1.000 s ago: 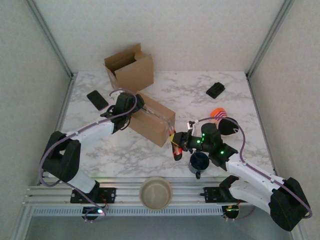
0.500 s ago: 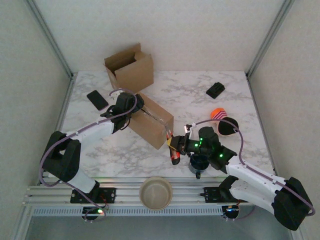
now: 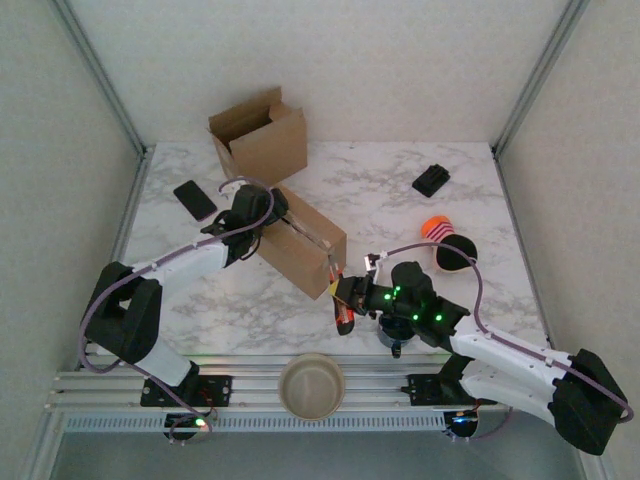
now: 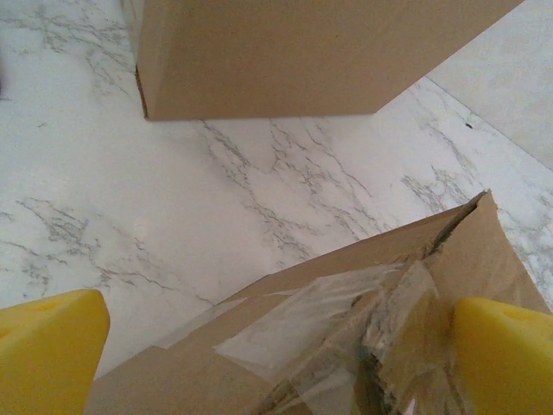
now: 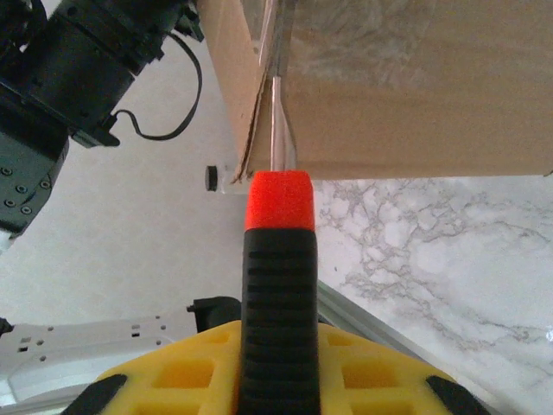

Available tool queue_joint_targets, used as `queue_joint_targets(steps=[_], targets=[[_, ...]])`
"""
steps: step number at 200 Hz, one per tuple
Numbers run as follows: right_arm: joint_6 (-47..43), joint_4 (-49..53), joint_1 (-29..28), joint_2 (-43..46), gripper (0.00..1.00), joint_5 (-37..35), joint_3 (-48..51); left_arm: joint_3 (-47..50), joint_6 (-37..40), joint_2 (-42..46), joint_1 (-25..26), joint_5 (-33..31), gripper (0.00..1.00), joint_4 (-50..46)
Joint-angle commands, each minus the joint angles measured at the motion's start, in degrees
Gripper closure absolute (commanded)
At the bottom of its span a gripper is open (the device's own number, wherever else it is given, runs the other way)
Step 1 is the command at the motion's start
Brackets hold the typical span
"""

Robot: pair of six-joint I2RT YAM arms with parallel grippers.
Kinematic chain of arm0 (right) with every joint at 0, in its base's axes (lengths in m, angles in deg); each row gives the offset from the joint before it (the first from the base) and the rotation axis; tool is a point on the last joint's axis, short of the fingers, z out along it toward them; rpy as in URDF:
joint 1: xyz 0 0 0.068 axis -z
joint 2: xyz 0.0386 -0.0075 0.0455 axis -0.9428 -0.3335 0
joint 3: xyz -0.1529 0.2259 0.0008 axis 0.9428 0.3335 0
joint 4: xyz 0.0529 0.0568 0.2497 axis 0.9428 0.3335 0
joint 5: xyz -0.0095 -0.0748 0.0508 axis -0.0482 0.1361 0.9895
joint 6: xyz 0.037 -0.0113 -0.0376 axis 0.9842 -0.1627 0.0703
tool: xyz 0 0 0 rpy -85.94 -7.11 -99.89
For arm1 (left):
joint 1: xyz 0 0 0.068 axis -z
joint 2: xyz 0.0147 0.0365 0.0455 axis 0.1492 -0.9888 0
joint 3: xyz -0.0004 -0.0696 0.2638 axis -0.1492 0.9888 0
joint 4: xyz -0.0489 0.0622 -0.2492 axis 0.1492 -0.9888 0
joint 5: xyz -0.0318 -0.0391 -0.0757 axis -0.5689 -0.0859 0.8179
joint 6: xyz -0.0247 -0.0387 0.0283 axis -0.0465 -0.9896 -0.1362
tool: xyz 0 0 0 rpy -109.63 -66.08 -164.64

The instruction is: Unpack the express box

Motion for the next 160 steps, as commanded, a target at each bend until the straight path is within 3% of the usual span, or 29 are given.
queue_joint_targets(steps=[1, 160], targets=[[0.0, -2.8, -3.1, -0.3, 1.00, 5.2, 0.6, 0.8, -3.1, -3.8, 0.5, 1.3, 0.00, -4.4], [-1.1, -4.7, -7.0, -0.9, 1.00, 7.3, -0.2, 0.3, -3.1, -4.3, 0.5, 1.3, 0.00, -4.8]])
